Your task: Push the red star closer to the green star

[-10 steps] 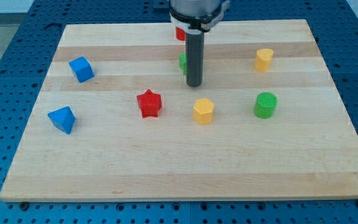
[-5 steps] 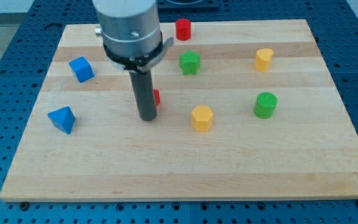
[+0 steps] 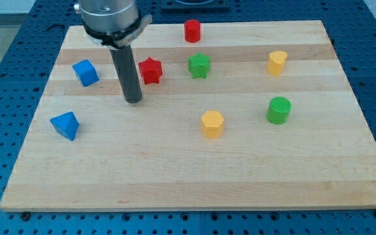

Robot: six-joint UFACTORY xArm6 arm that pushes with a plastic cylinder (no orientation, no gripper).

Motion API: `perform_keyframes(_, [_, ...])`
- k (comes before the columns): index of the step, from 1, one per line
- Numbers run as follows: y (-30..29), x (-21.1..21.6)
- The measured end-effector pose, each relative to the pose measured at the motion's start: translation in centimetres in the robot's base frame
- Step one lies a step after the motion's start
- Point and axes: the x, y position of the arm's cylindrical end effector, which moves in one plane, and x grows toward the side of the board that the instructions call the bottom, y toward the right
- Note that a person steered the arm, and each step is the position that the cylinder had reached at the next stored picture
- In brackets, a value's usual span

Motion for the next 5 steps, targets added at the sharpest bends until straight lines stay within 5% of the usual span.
perform_keyframes(3, [6.2,-10.1])
perform_keyframes(5, [5.4,-5.7])
